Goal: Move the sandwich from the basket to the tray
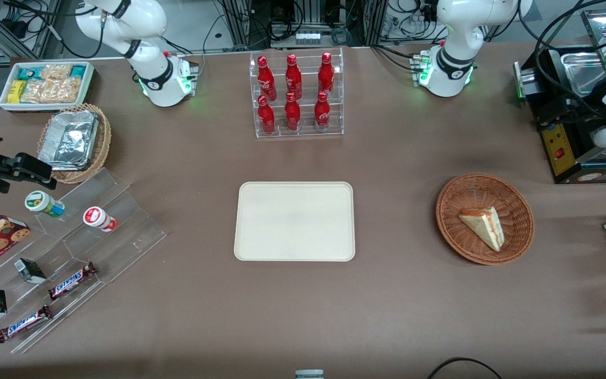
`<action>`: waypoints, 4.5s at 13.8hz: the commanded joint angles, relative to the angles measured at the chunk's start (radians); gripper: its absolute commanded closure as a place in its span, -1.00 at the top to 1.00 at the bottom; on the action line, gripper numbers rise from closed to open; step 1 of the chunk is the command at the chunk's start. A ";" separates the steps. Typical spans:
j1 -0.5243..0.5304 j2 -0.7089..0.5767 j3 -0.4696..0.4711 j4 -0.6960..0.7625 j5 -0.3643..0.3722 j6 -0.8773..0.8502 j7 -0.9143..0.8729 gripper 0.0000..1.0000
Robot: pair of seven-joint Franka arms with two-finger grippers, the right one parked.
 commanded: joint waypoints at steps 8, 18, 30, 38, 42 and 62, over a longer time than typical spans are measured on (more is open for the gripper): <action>0.019 0.071 0.006 0.018 0.066 -0.005 -0.018 1.00; 0.019 0.225 0.006 -0.165 0.062 0.324 -0.636 1.00; 0.024 0.309 0.006 -0.511 0.060 0.899 -0.847 1.00; 0.024 0.306 0.006 -0.663 0.060 1.059 -0.847 1.00; 0.024 0.304 0.006 -0.651 0.060 1.055 -0.847 0.00; -0.356 0.179 -0.003 -0.328 0.077 0.490 -0.813 -0.87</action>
